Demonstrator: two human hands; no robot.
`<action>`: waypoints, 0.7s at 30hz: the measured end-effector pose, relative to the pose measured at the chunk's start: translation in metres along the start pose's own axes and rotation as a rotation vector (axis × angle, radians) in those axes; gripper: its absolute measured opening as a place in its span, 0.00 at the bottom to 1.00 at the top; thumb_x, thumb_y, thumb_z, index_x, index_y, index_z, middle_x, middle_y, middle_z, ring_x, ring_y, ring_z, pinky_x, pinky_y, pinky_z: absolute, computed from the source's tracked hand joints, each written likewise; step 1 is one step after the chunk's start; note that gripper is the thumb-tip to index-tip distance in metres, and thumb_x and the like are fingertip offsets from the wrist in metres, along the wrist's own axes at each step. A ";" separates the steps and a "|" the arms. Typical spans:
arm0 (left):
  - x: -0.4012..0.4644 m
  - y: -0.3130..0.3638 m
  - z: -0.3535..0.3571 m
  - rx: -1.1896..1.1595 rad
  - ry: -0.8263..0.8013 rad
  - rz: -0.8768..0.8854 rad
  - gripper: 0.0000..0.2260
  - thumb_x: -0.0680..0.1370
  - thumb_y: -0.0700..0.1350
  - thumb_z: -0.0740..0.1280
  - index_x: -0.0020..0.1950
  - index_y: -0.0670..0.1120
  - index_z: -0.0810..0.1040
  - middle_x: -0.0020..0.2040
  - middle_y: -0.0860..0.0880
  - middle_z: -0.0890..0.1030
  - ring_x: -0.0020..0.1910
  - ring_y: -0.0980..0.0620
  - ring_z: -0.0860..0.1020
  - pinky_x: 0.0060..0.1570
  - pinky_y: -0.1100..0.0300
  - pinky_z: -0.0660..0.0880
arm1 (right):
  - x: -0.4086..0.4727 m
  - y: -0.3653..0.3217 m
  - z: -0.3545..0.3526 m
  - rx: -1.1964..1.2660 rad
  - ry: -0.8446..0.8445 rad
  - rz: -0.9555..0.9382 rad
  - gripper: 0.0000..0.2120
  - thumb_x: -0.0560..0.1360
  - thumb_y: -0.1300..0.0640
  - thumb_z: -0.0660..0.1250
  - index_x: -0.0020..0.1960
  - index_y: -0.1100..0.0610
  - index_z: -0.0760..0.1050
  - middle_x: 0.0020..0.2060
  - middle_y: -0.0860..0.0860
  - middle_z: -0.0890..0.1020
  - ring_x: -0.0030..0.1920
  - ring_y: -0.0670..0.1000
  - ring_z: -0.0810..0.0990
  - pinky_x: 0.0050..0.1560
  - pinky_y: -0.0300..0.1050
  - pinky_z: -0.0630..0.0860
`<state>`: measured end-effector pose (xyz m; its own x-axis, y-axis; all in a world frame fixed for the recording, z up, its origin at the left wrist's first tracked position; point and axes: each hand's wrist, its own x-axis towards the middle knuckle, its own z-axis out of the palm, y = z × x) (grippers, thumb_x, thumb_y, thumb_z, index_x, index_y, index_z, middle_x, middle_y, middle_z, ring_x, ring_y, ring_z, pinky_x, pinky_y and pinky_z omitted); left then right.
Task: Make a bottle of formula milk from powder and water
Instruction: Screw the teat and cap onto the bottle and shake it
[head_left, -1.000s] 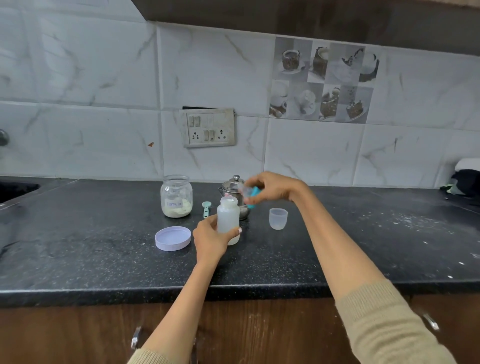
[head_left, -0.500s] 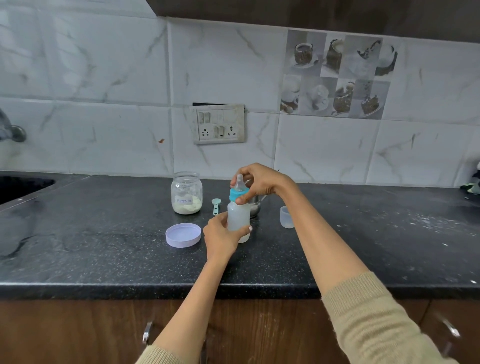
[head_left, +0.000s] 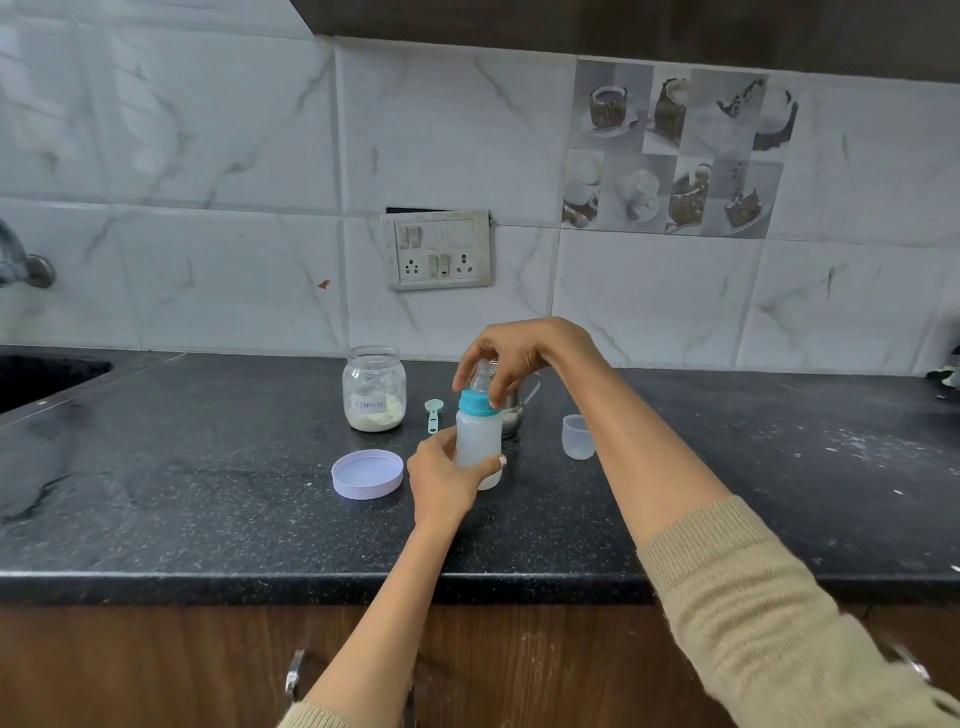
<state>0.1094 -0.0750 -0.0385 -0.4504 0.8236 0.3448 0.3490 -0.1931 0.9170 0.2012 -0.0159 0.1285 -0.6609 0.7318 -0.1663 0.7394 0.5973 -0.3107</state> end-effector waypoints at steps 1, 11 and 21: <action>0.000 0.000 0.000 -0.001 0.000 0.002 0.28 0.63 0.46 0.79 0.61 0.41 0.78 0.56 0.45 0.82 0.53 0.50 0.80 0.54 0.57 0.76 | 0.002 -0.004 -0.002 -0.029 -0.018 0.012 0.23 0.68 0.69 0.72 0.60 0.53 0.79 0.52 0.48 0.74 0.47 0.48 0.76 0.34 0.32 0.76; 0.000 0.001 0.000 -0.006 0.004 0.007 0.27 0.64 0.46 0.79 0.61 0.42 0.78 0.55 0.46 0.82 0.51 0.52 0.79 0.50 0.61 0.74 | 0.011 -0.005 0.009 -0.209 0.177 0.290 0.33 0.64 0.29 0.68 0.39 0.62 0.78 0.35 0.55 0.84 0.31 0.51 0.82 0.43 0.45 0.81; 0.001 -0.002 0.000 -0.001 0.007 0.015 0.27 0.63 0.47 0.79 0.59 0.42 0.79 0.54 0.46 0.83 0.52 0.50 0.80 0.53 0.55 0.77 | 0.005 -0.015 -0.003 -0.091 0.006 0.110 0.27 0.66 0.63 0.76 0.63 0.53 0.75 0.51 0.52 0.78 0.51 0.54 0.80 0.46 0.41 0.81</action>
<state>0.1085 -0.0743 -0.0399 -0.4511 0.8167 0.3599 0.3549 -0.2059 0.9119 0.1873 -0.0201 0.1354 -0.5749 0.7961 -0.1890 0.8160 0.5405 -0.2051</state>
